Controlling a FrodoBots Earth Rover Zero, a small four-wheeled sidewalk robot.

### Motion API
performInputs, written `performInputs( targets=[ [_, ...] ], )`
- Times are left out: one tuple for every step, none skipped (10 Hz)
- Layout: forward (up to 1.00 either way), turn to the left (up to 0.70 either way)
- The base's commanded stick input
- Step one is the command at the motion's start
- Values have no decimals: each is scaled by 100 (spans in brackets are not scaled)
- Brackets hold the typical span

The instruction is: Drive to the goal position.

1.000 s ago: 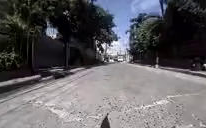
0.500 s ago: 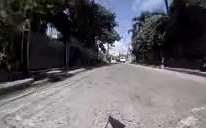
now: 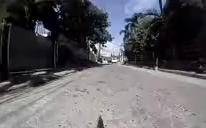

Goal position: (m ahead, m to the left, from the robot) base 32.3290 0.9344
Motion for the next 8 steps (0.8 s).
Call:
performInputs(
  targets=[
    [100, -38],
    [100, -12],
    [100, 2],
    [100, 2],
    [100, 2],
    [100, 2],
    [100, 2],
    [100, 2]
  ],
)
